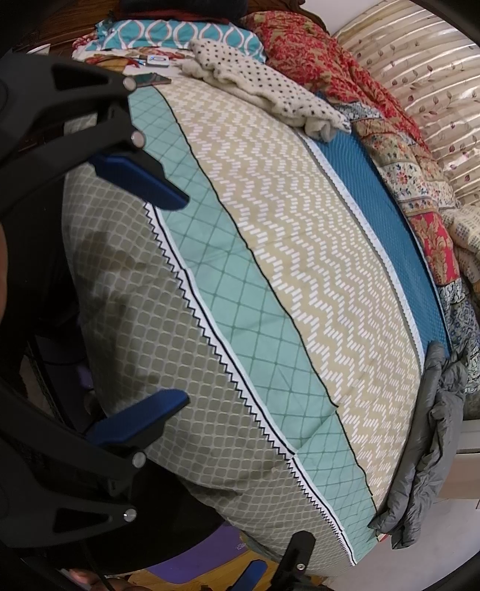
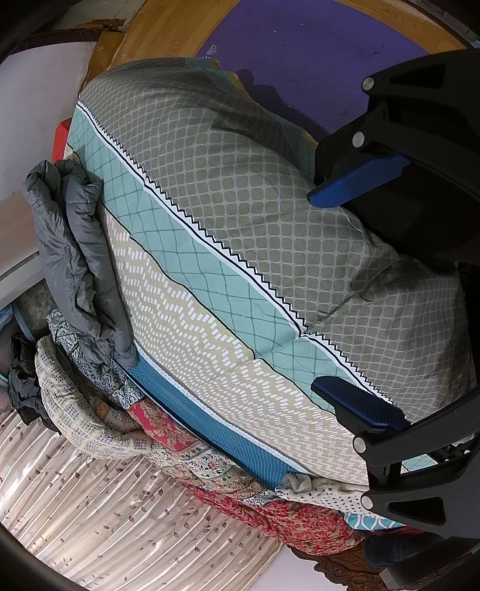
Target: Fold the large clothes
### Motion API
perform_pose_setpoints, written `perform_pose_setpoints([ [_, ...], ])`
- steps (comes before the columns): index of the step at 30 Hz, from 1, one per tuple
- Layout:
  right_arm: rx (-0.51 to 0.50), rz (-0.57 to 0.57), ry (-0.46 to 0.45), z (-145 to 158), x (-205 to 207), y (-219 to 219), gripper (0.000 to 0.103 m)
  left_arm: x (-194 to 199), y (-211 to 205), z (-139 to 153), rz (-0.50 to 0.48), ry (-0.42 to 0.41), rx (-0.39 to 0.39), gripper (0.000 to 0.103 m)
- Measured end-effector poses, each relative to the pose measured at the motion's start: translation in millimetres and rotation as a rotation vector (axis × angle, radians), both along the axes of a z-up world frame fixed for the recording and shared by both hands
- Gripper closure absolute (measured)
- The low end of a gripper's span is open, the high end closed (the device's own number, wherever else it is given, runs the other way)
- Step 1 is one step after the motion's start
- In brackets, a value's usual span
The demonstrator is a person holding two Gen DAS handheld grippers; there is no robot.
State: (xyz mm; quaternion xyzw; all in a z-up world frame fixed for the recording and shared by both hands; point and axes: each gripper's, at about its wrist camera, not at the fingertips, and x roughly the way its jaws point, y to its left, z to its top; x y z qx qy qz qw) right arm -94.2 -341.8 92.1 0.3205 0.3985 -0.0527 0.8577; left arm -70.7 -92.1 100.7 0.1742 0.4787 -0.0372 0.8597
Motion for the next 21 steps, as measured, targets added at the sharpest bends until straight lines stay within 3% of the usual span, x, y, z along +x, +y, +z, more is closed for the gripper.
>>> perform_pose_setpoints([
  [21,0.000,0.000,0.000,-0.2,0.9,-1.2,0.068,0.4,-2.9,-1.4,0.002,-0.004,0.004,0.009],
])
